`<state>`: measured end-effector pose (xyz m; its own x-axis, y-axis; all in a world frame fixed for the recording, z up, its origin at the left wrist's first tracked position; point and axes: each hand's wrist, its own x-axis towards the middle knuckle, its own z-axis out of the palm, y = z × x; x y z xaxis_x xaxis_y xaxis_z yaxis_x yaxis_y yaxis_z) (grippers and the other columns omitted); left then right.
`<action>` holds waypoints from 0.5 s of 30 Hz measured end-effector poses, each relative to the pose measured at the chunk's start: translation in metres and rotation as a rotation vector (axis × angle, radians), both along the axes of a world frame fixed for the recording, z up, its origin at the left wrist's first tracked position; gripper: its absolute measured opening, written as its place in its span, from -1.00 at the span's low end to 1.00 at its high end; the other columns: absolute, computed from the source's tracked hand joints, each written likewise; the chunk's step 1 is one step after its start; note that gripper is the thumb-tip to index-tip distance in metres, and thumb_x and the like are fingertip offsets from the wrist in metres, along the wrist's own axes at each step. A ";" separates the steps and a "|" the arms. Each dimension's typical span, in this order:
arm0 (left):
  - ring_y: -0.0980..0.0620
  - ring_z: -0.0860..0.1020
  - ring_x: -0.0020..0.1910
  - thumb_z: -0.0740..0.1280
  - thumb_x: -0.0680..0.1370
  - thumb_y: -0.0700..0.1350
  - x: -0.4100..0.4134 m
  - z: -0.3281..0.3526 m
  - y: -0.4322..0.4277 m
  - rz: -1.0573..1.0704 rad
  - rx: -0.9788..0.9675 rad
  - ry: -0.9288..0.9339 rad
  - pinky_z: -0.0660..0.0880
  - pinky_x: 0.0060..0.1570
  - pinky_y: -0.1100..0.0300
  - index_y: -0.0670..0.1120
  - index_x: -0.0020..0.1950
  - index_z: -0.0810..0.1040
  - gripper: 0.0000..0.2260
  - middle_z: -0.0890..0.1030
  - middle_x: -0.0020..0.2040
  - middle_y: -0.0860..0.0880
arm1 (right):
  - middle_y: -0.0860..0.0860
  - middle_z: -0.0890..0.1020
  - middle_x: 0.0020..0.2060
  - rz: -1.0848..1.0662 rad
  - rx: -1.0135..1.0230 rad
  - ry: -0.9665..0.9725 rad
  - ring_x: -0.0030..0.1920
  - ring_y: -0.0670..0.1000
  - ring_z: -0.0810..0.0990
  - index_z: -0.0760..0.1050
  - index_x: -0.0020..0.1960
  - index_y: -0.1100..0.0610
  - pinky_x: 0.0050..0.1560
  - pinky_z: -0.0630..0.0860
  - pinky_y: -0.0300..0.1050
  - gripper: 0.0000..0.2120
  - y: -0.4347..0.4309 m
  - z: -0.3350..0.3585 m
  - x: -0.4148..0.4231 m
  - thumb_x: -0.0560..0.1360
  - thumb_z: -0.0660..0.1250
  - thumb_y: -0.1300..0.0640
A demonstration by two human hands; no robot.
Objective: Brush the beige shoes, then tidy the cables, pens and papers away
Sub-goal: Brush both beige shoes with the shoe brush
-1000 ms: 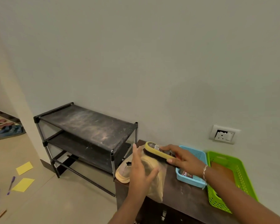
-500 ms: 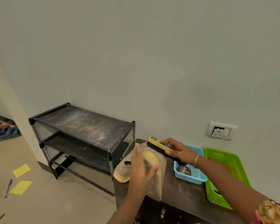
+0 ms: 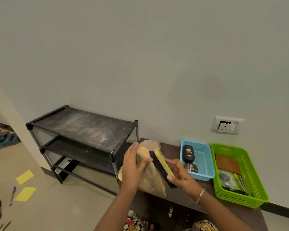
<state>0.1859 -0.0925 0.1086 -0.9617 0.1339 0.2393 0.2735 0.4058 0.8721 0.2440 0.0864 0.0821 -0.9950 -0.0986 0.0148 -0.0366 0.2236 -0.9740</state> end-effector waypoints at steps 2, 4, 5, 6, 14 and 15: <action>0.03 0.31 0.38 0.40 0.44 -0.01 -0.003 0.001 -0.002 0.008 0.012 0.017 0.24 0.32 0.22 -0.08 0.41 0.32 -0.43 0.37 0.39 -0.04 | -0.04 0.46 0.25 -0.053 -0.085 0.032 0.26 -0.15 0.47 0.30 0.24 0.08 0.10 0.47 -0.32 -0.45 -0.012 -0.001 -0.003 0.32 0.37 -0.03; 0.05 0.36 0.33 0.38 0.44 0.12 -0.004 0.000 -0.002 0.002 0.014 0.041 0.31 0.31 0.15 -0.07 0.38 0.36 -0.42 0.42 0.34 -0.02 | -0.10 0.45 0.22 -0.065 -0.128 0.064 0.22 -0.21 0.48 0.29 0.26 0.07 0.09 0.48 -0.33 -0.52 -0.026 0.009 -0.010 0.39 0.33 0.08; 0.07 0.37 0.30 0.34 0.43 0.18 -0.004 0.000 -0.001 0.012 0.009 0.044 0.34 0.28 0.15 -0.06 0.37 0.37 -0.42 0.43 0.32 -0.01 | -0.08 0.44 0.22 -0.077 -0.145 0.073 0.22 -0.19 0.48 0.29 0.26 0.06 0.11 0.48 -0.31 -0.55 -0.032 0.011 -0.013 0.40 0.30 0.11; 0.10 0.38 0.28 0.29 0.43 0.18 -0.004 -0.001 -0.001 0.024 0.008 0.045 0.33 0.25 0.18 -0.06 0.37 0.37 -0.43 0.44 0.31 -0.01 | -0.05 0.44 0.23 -0.100 -0.159 0.071 0.23 -0.15 0.47 0.28 0.26 0.04 0.13 0.47 -0.29 -0.55 -0.037 0.008 -0.013 0.41 0.30 0.10; 0.03 0.38 0.28 0.31 0.52 -0.02 -0.015 -0.002 -0.011 0.137 0.005 0.016 0.33 0.22 0.16 -0.10 0.36 0.36 -0.56 0.43 0.30 -0.04 | -0.07 0.42 0.17 -0.300 -0.137 -0.155 0.13 -0.14 0.43 0.24 0.13 -0.07 -0.07 0.38 -0.51 -0.66 -0.048 -0.072 0.030 0.52 0.26 0.28; 0.05 0.38 0.25 0.31 0.52 -0.02 -0.015 -0.002 -0.012 0.141 0.007 0.026 0.34 0.21 0.15 -0.09 0.35 0.38 -0.58 0.44 0.29 -0.03 | -0.06 0.43 0.16 -0.346 -0.159 -0.160 0.13 -0.11 0.43 0.24 0.15 -0.06 -0.09 0.39 -0.47 -0.64 -0.052 -0.071 0.030 0.52 0.26 0.29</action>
<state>0.1709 -0.1047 0.1070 -0.9643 -0.0035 0.2646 0.2367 0.4358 0.8684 0.2737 0.0347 0.0112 -0.9602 0.2328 -0.1547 0.1688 0.0420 -0.9848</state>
